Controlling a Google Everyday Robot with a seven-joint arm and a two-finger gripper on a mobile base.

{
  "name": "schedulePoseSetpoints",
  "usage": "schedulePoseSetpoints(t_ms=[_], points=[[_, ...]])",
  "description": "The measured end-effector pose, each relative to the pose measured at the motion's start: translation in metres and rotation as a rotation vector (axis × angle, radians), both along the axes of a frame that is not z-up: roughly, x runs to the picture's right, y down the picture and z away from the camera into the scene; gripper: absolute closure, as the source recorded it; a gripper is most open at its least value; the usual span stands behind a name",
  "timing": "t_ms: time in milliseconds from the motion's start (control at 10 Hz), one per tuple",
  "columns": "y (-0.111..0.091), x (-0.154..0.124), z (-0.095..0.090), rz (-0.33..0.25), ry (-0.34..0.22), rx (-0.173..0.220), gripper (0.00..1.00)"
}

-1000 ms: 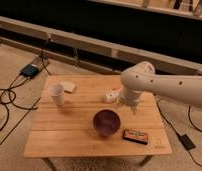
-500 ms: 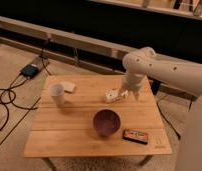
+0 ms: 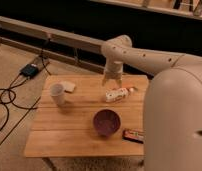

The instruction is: Move the arm in a circular motion

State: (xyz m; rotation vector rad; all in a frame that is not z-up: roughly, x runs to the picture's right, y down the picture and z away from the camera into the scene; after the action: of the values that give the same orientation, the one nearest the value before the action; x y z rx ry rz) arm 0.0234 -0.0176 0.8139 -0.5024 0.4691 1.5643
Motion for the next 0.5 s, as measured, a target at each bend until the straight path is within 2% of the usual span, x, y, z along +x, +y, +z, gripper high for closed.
schedulePoseSetpoints(t_ms=[200, 500], points=[[0.014, -0.046, 0.000, -0.074, -0.075, -0.022, 0.35], [0.047, -0.095, -0.012, -0.136, -0.168, -0.062, 0.35]])
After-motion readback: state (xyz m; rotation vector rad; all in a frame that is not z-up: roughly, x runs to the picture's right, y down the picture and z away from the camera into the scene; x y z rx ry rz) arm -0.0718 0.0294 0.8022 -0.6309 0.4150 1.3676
